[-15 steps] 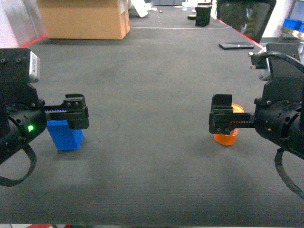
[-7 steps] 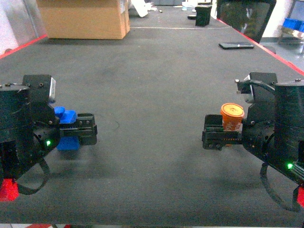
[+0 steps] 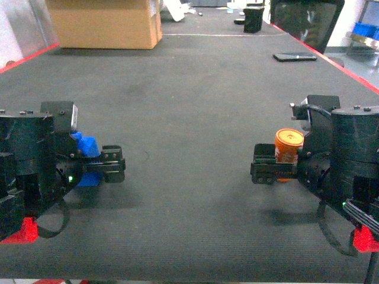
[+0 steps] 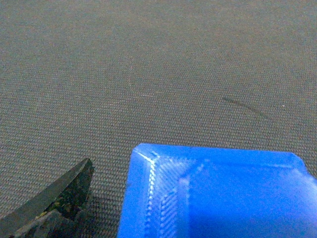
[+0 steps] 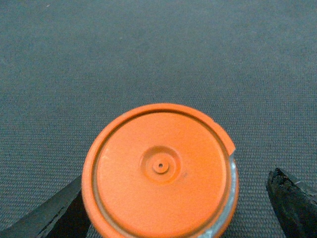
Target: Sort blue parts and orange caps into right shelf containers
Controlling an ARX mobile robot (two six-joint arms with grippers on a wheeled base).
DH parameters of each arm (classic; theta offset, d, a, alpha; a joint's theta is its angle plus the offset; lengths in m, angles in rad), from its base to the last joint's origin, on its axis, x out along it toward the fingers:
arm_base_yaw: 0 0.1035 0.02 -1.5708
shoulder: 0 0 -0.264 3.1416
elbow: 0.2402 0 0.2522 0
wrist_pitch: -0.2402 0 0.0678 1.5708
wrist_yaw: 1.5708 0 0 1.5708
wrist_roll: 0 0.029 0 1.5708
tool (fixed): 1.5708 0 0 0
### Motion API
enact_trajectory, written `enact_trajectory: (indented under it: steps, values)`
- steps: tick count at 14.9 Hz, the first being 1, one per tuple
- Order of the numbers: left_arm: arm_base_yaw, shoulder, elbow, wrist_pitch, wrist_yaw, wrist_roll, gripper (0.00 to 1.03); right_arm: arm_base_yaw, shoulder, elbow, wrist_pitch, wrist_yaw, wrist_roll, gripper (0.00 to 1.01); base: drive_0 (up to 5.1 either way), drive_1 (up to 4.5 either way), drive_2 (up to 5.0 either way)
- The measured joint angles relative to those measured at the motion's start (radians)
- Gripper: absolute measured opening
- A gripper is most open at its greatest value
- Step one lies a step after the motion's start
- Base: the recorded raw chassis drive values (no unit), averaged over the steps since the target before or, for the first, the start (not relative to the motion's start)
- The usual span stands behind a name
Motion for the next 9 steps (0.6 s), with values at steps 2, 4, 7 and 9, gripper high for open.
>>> enact_trajectory:
  steps: [2, 4, 7, 9]
  values:
    - [0.0, 0.002, 0.008, -0.011, -0.008, -0.007, 0.98, -0.001, 0.013, 0.006, 0.035, 0.02, -0.004, 0.87, 0.0, 0.0, 0.0]
    - [-0.002, 0.004, 0.013, -0.015, -0.011, -0.013, 0.86, -0.005, 0.015, 0.011, 0.026, 0.02, -0.003, 0.66, 0.0, 0.0, 0.0]
    - [-0.003, 0.006, 0.014, -0.033, -0.019, -0.014, 0.57, 0.003, 0.015, 0.014, 0.021, 0.02, -0.003, 0.44, 0.0, 0.0, 0.0]
    - [-0.007, 0.006, 0.007, -0.004, -0.026, -0.015, 0.43, 0.005, 0.015, 0.013, 0.029, 0.02, -0.003, 0.44, 0.0, 0.0, 0.0]
